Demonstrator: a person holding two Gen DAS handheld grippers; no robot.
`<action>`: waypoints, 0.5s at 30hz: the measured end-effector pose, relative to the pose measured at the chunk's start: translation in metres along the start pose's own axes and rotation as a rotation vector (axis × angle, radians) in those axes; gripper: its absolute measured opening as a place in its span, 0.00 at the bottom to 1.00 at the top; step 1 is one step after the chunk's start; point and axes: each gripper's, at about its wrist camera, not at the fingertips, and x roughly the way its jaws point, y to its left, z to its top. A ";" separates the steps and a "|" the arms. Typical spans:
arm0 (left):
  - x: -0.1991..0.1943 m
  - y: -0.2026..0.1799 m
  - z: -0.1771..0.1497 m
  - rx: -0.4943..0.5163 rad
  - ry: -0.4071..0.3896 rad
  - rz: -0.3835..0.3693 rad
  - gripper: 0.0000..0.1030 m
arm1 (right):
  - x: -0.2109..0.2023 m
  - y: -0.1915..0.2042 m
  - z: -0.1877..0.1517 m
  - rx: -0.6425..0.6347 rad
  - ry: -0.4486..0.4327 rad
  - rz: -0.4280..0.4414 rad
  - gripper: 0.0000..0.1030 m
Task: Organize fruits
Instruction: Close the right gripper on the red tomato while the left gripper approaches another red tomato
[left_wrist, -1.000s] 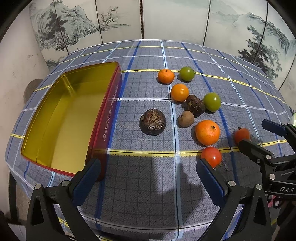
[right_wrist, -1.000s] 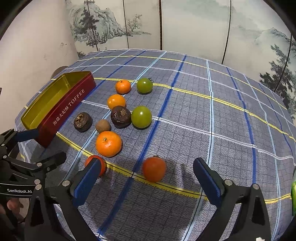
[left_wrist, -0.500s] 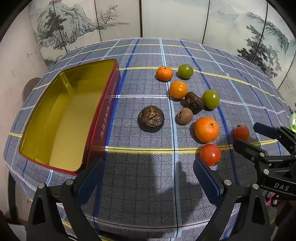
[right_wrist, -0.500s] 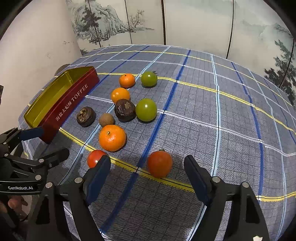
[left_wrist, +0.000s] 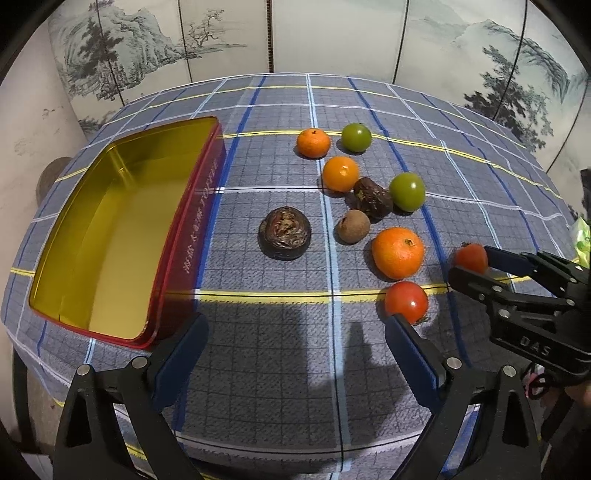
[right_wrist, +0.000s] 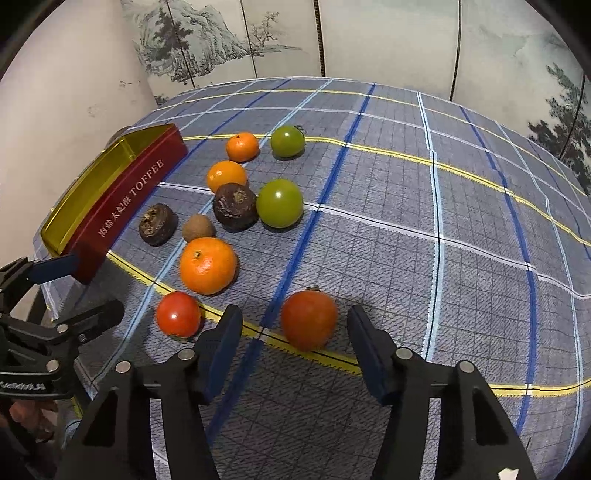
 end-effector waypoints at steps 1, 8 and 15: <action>0.000 -0.001 0.000 0.002 0.001 -0.005 0.91 | 0.002 -0.001 0.000 0.001 0.005 -0.004 0.50; 0.002 -0.008 0.000 0.009 0.019 -0.049 0.90 | 0.009 -0.002 0.001 -0.001 0.017 0.005 0.39; 0.006 -0.015 0.002 0.011 0.040 -0.077 0.89 | 0.010 -0.005 0.002 -0.004 0.014 0.006 0.32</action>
